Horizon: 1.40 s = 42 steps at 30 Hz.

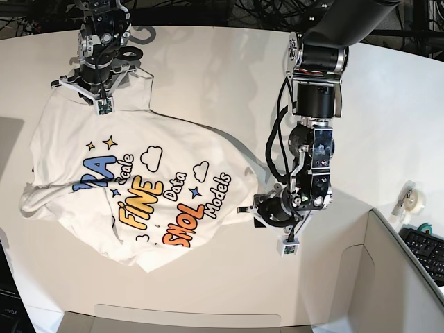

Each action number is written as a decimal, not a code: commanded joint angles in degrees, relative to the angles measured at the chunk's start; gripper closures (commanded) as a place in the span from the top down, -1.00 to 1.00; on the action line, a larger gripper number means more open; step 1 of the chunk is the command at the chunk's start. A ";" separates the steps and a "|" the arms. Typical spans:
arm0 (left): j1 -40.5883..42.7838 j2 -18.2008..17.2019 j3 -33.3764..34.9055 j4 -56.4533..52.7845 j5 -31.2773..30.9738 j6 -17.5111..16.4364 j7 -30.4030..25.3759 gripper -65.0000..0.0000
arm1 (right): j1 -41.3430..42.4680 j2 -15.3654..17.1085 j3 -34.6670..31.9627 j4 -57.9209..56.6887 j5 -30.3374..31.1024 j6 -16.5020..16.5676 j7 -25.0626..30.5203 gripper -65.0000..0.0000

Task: Layout the t-shirt on the table in an organized manner, then fold the t-shirt properly
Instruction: 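Grasp the shirt collar with the right gripper and hem edge with the left, then drag the grasped shirt edges with both grippers to straighten it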

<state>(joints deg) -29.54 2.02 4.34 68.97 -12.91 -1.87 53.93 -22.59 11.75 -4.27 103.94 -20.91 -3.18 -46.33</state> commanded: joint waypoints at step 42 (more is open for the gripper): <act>33.36 -2.94 -2.10 48.09 -0.59 -0.20 -0.88 -0.99 | 2.15 3.86 -0.08 -3.94 1.17 0.85 -2.51 -1.00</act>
<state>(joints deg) 4.64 -0.73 2.35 115.90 -13.45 -1.83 54.50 -19.88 15.22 -4.47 100.22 -21.26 -3.44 -45.84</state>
